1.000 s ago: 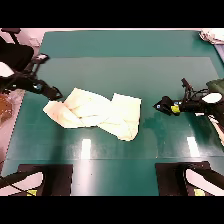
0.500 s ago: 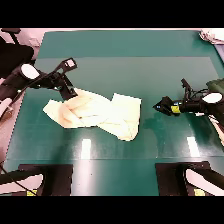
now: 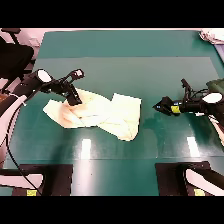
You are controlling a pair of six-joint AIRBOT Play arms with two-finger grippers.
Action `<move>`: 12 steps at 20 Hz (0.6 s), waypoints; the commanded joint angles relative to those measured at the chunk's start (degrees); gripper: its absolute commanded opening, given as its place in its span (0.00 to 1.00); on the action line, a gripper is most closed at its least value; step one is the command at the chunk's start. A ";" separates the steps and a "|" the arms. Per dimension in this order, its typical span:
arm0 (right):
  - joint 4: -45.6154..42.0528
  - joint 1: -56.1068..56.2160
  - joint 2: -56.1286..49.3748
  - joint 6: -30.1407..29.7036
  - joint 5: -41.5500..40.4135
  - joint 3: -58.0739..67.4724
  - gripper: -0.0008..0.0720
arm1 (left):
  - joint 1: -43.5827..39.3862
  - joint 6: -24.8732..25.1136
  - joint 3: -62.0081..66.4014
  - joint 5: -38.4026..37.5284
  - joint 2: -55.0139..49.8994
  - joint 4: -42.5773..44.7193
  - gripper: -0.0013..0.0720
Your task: Fold the shirts.
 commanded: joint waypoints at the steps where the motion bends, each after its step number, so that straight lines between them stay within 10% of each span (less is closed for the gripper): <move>1: 0.00 -0.04 0.02 0.00 -0.76 0.04 0.38 | 0.02 -0.13 -0.02 1.51 -0.79 0.09 0.85; 9: -0.02 -0.04 0.00 0.00 -0.98 0.04 0.38 | 0.02 -1.18 -0.04 3.43 -3.52 -2.51 0.81; 12: 0.00 -0.04 0.02 0.00 -1.38 0.04 0.38 | 0.02 -1.22 -0.02 2.84 -3.39 -2.62 0.10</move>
